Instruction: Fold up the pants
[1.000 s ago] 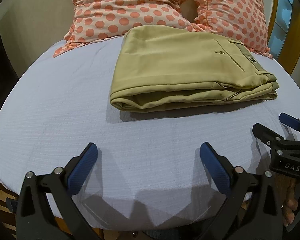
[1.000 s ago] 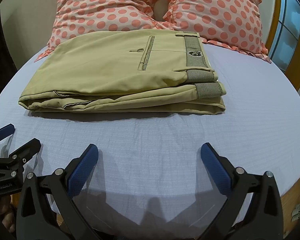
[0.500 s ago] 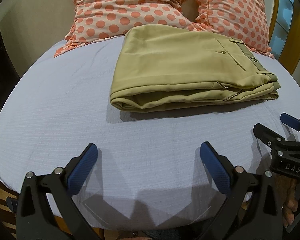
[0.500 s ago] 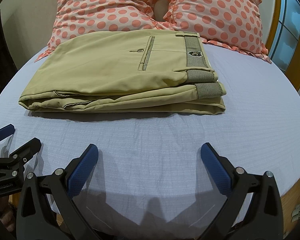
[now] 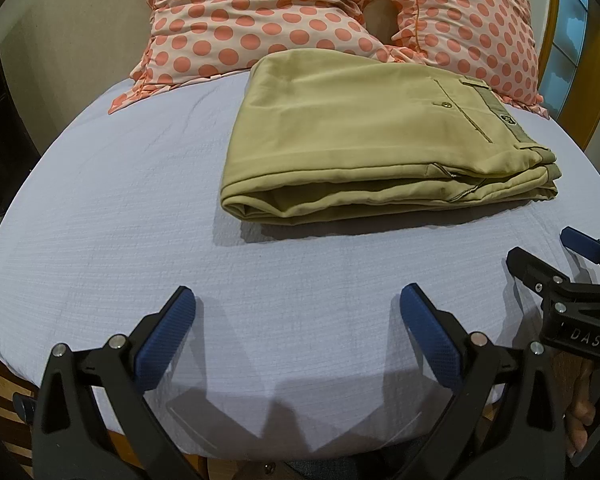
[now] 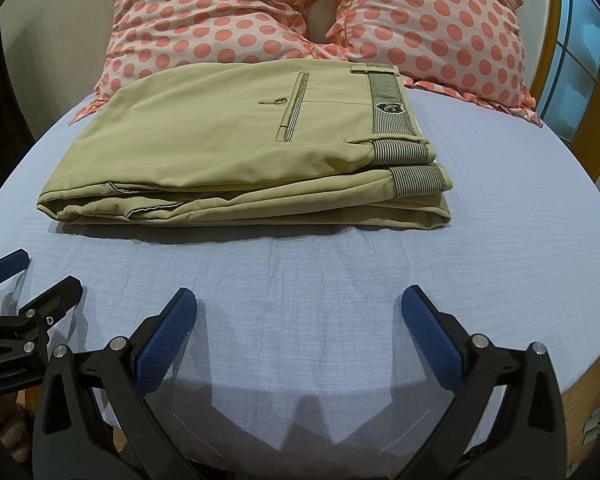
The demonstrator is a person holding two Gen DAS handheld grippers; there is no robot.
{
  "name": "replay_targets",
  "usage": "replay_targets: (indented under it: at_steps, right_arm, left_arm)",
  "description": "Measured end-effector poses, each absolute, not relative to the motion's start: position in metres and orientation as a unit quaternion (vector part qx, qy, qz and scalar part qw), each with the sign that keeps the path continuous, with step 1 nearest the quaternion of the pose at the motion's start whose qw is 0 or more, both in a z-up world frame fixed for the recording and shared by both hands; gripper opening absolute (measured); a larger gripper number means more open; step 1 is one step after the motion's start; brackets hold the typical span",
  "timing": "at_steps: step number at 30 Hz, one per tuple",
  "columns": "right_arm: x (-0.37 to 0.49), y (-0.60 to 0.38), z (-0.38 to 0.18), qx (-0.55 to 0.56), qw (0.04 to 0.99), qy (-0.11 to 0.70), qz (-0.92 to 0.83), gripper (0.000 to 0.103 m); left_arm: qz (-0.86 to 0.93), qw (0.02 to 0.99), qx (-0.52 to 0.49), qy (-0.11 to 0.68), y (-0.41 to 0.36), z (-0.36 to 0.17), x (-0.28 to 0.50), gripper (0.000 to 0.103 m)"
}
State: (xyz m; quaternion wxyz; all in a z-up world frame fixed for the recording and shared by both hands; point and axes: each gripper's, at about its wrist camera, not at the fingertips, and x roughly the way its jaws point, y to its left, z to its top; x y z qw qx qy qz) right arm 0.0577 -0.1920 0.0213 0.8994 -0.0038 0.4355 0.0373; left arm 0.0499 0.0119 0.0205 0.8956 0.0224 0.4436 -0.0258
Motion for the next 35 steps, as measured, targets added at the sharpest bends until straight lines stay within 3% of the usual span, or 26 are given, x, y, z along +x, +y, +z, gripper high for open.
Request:
replay_targets:
  at_steps: [35]
  right_arm:
    - [0.0579, -0.1908, 0.0212, -0.003, 0.900, 0.434, 0.037, 0.102]
  left_arm:
    - [-0.021, 0.892, 0.022, 0.451, 0.0105, 0.0209, 0.0511, 0.101]
